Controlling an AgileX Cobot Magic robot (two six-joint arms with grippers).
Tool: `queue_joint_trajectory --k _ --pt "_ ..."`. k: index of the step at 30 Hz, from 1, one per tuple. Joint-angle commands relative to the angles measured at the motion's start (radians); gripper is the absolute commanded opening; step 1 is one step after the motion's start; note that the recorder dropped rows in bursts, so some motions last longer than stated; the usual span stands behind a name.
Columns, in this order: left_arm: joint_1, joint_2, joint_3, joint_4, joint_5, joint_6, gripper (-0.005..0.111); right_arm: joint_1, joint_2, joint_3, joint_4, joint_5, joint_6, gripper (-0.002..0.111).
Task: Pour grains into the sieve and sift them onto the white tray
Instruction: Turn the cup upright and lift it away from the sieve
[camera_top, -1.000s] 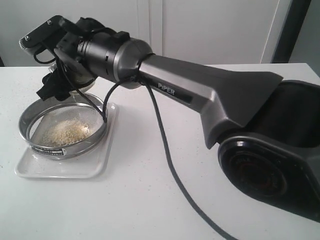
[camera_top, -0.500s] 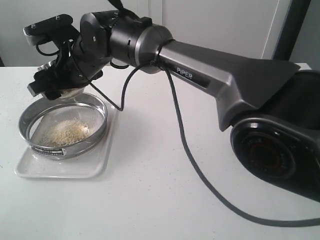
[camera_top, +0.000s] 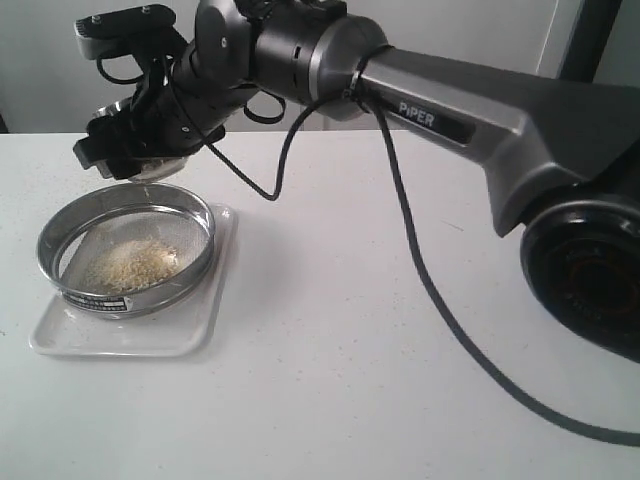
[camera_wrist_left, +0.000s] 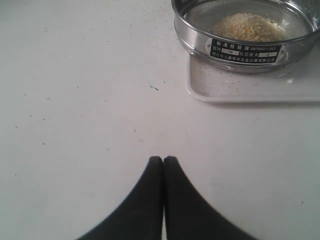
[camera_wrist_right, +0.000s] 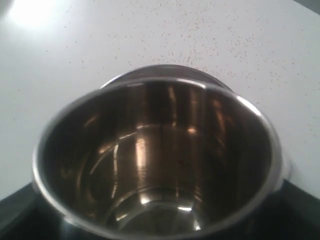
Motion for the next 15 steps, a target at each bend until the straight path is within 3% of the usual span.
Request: queue_joint_trajectory --k 1,15 --pt "0.003 -0.004 0.006 -0.005 0.01 -0.004 0.0 -0.023 -0.098 0.142 -0.005 -0.109 -0.009 0.0" --pt "0.003 -0.004 0.006 -0.005 0.01 -0.004 0.0 -0.096 -0.31 0.522 0.001 -0.36 -0.026 0.0"
